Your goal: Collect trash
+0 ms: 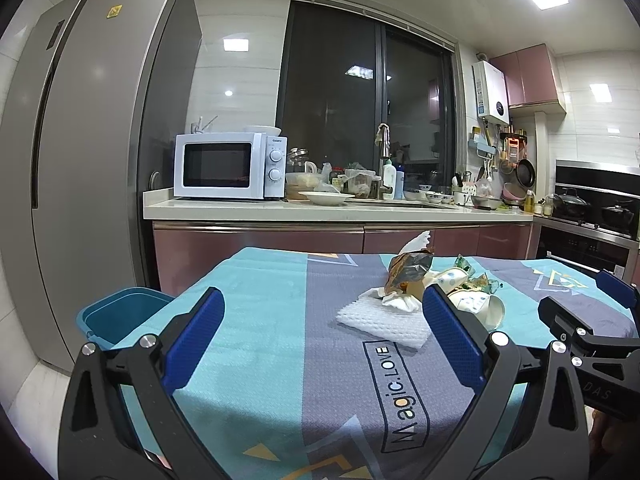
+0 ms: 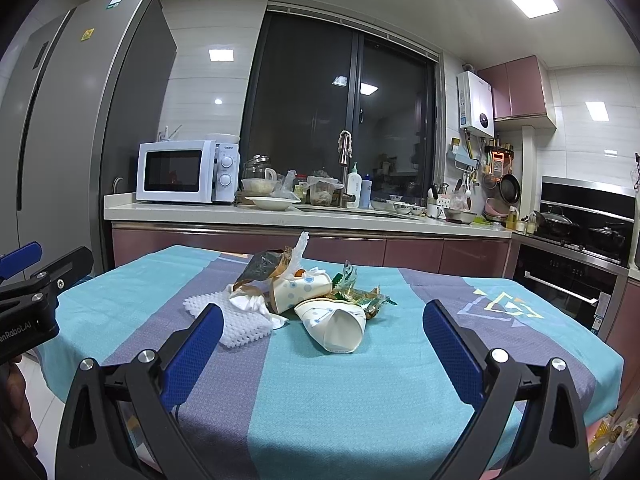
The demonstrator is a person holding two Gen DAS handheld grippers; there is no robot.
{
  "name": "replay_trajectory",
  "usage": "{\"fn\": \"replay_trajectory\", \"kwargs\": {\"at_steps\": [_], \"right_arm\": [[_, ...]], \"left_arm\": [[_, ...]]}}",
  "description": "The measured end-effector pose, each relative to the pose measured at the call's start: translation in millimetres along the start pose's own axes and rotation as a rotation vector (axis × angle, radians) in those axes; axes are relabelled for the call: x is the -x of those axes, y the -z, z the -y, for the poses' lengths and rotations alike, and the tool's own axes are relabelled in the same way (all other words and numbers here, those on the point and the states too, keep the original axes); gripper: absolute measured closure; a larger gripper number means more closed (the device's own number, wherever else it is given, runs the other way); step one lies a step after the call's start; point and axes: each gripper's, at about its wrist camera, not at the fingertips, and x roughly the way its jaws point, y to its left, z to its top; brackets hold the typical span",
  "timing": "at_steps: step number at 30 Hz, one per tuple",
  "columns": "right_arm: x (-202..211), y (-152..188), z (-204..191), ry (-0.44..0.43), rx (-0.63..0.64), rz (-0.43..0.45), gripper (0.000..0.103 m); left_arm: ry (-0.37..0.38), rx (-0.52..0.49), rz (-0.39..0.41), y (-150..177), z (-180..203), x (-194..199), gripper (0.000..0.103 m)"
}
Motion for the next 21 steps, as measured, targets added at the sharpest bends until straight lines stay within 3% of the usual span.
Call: {"fn": "replay_trajectory", "kwargs": {"at_steps": [21], "right_arm": [[0.4, -1.7, -1.9, 0.001, 0.005, 0.005, 0.007]], "left_arm": [[-0.001, -0.004, 0.011, -5.1, -2.7, 0.5, 0.005]]}}
